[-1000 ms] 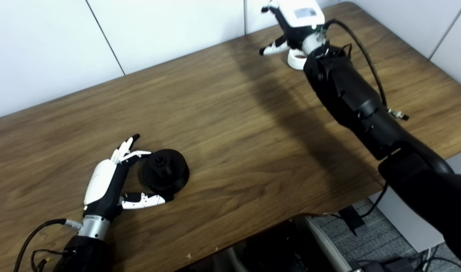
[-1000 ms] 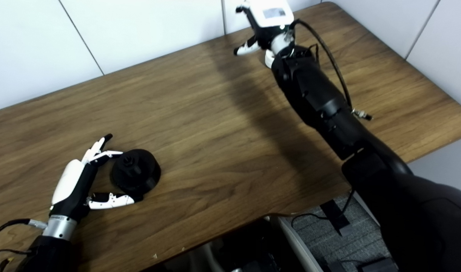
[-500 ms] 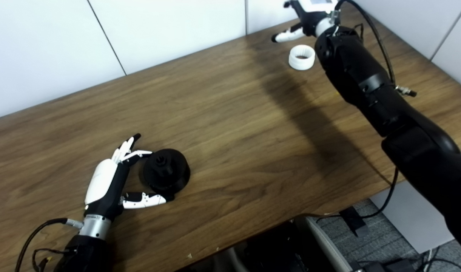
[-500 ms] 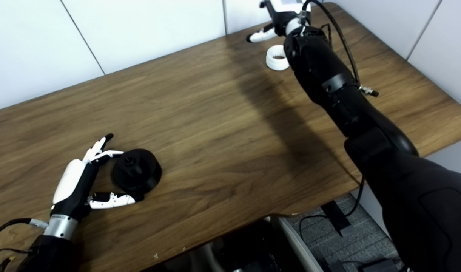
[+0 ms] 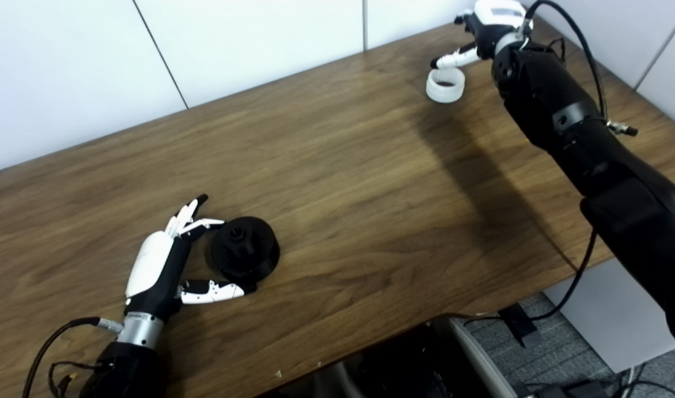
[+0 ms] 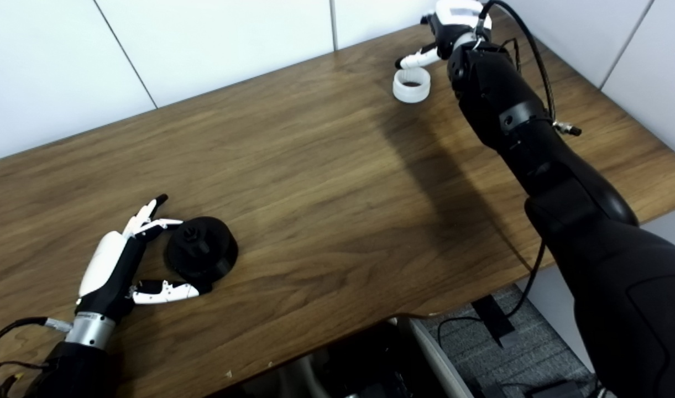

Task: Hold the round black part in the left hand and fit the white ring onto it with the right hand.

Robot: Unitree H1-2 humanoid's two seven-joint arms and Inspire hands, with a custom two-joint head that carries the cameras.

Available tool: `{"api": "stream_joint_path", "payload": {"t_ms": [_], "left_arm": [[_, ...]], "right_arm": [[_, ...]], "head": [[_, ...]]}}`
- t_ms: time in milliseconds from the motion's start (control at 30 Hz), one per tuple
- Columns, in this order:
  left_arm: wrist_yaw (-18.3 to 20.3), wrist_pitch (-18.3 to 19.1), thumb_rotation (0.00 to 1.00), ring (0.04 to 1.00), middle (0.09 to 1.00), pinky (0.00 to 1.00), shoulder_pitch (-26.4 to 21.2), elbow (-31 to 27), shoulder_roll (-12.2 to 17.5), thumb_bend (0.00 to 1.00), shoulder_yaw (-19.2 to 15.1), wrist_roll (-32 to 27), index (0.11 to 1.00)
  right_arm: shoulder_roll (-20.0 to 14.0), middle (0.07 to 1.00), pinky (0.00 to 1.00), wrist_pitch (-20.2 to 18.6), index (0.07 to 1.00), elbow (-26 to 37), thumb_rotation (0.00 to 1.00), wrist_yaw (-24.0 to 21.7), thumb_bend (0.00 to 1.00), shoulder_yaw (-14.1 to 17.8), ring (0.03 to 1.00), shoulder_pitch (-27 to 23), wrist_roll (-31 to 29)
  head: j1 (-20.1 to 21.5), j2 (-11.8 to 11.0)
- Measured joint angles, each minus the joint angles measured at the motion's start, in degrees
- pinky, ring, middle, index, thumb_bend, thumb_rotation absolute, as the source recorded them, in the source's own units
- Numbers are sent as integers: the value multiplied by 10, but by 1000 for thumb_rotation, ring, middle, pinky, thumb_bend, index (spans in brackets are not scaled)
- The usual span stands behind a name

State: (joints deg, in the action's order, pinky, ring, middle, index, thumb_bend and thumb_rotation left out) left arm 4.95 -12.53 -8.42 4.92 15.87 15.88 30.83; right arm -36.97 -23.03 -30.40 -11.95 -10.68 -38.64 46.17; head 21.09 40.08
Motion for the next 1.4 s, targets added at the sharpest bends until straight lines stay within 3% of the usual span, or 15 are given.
{"api": "stream_joint_path", "payload": {"t_ms": [200,400,667,867,1200,1400], "left_arm": [[0,0,361,1000,1000,1000,0,0,0,1000,0,0,643],[1,1,365,1000,1000,1000,1,-1,0,1000,-1,-1,643],[2,6,357,1000,1000,1000,4,-6,-1,1000,-1,-2,640],[1,5,374,1000,1000,1000,5,-6,-1,1000,-1,-2,640],[1,8,370,1000,1000,1000,6,-8,-2,1000,-1,4,640],[0,8,364,1000,1000,1000,7,-9,-2,1000,-1,4,640]], "right_arm": [[-9,756,608,0,875,0,629,-16,760,-9,760,2,-11],[-14,742,562,-2,874,0,666,-28,783,-12,759,9,-29],[-13,771,624,-3,896,-4,740,-33,835,-29,798,11,-43],[-13,774,631,-3,899,-4,747,-35,835,-37,803,11,-47],[-13,825,725,0,900,-2,779,-35,842,-53,859,10,-45],[-13,778,661,0,895,-2,755,-34,800,-54,815,10,-45]], "head": [[-4,2],[-5,4],[-10,7],[-12,8],[-17,9],[-17,9]]}}
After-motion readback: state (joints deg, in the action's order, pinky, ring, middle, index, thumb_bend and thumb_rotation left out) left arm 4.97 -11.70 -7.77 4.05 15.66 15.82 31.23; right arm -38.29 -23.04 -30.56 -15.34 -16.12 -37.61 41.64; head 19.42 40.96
